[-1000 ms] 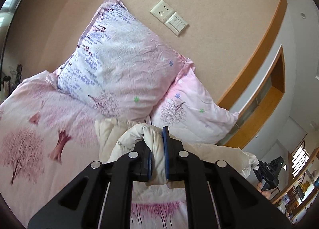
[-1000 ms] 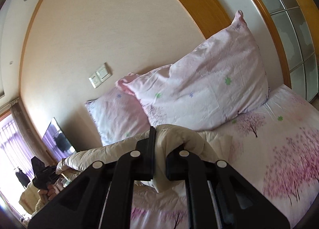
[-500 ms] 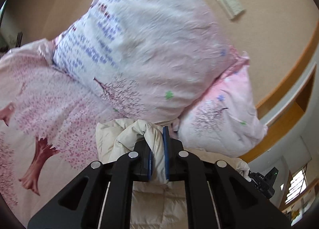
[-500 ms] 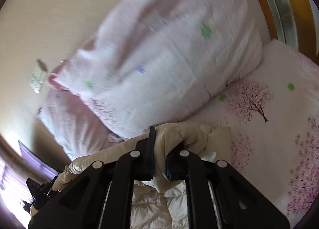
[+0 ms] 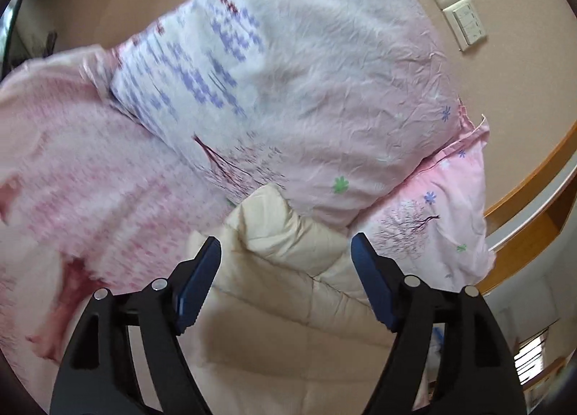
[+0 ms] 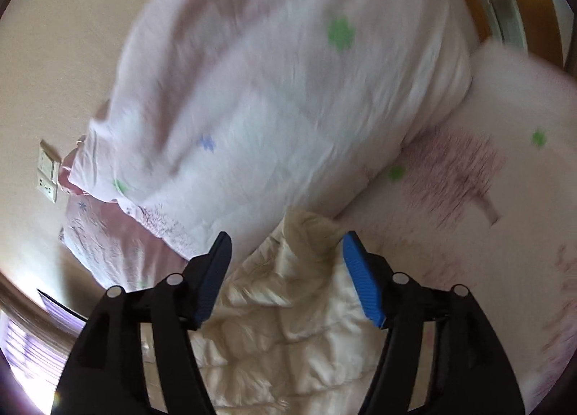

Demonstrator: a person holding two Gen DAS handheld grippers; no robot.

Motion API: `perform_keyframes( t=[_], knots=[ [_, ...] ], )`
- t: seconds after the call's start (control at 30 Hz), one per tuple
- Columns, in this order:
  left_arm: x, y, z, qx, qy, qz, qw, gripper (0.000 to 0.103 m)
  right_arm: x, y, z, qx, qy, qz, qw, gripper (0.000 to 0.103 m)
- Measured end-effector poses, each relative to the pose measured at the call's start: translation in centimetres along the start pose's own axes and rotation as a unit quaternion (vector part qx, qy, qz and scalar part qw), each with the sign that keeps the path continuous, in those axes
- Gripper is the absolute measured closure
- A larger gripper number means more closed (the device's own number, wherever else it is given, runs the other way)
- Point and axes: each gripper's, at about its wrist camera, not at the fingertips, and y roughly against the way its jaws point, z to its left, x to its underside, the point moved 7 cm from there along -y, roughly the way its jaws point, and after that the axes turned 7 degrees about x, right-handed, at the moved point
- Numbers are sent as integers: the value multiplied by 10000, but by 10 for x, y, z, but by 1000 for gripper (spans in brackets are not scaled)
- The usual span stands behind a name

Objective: Fold large clothes
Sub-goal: 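Lift the hem with both tools and fold it up toward the collar, then open both tools and release the folded hem onto the jacket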

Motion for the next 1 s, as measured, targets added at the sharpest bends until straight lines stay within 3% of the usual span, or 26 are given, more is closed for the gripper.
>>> perform_keyframes(
  t=[0.13, 0.23, 0.27, 0.33, 0.37, 0.4, 0.47, 0.63, 0.7, 0.77, 0.9, 1.0],
  knots=[
    [7, 3, 19, -599, -265, 275, 9975, 29, 8, -4, -11, 536, 654, 296, 9960, 39],
    [18, -5, 32, -790, -253, 569, 9949, 29, 23, -23, -21, 700, 783, 774, 9915, 41],
    [22, -7, 35, -832, -260, 643, 9941, 31, 28, -29, -22, 669, 756, 911, 9907, 47],
    [30, -14, 37, -832, -268, 778, 9931, 38, 37, -37, -21, 564, 706, 1070, 9902, 71],
    [33, -16, 37, -802, -265, 819, 9931, 44, 41, -40, -19, 491, 729, 1128, 9897, 93],
    [36, -19, 35, -727, -262, 865, 9932, 48, 44, -41, -14, 463, 765, 1123, 9896, 94],
    [40, -21, 30, -645, -329, 880, 9935, 66, 44, -34, -7, 507, 915, 859, 9908, 97],
    [41, -17, 23, -615, -438, 756, 9943, 90, 30, -1, -2, 560, 783, 195, 9952, 98],
    [40, -15, 25, -709, -446, 675, 9942, 93, 30, -1, -9, 803, 733, 166, 9939, 98],
    [42, -18, 29, -903, -471, 660, 9926, 96, 37, -15, -23, 1265, 711, 413, 9886, 99],
    [49, -25, 42, -1474, -527, 763, 9847, 100, 54, -41, -44, 1779, 575, 859, 9786, 98],
    [49, -24, 42, -1554, -587, 827, 9826, 100, 55, -40, -41, 2028, 721, 916, 9723, 92]
  ],
)
